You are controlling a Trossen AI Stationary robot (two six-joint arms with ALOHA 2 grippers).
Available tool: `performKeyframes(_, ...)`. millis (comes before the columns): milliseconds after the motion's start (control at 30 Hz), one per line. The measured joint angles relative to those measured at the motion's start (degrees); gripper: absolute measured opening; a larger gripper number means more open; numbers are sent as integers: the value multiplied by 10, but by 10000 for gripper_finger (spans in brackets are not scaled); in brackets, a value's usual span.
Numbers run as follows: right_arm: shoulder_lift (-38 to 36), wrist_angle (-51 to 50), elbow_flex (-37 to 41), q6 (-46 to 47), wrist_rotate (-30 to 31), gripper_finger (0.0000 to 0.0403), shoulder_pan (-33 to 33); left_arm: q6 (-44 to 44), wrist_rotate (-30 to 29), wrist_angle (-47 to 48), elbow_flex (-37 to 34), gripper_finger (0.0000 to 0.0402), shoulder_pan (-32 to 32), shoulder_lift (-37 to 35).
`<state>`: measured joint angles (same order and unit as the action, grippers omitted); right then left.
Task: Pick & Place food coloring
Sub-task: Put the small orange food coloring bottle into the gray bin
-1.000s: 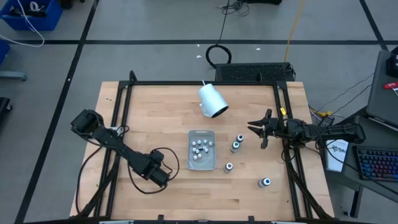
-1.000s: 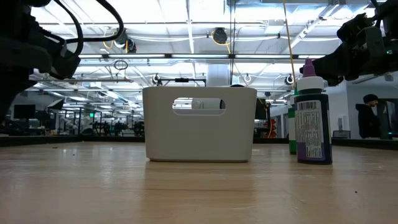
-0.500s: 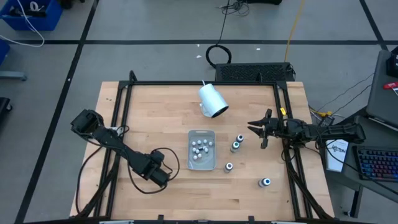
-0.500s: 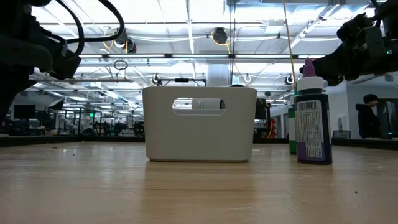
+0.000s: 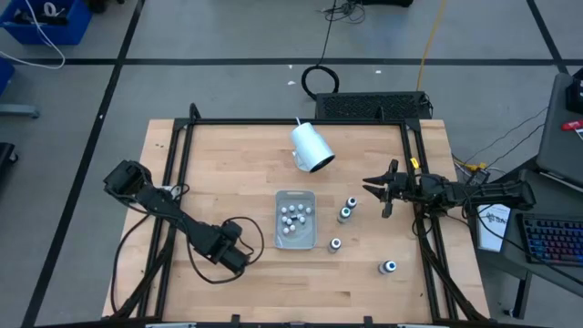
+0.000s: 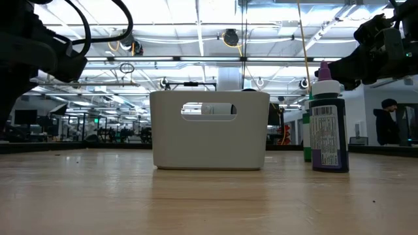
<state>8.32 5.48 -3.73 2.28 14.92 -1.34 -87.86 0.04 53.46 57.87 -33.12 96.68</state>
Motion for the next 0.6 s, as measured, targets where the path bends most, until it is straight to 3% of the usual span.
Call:
performKeyframes(267,0,0,0,0,0,77,0,150,-72,1,31,63,13,1)
performKeyframes(433,0,0,0,0,0,77,0,289,-102,72,141,63,51,1)
performKeyframes(600,0,0,0,0,0,77,0,457,-142,82,253,63,117,1)
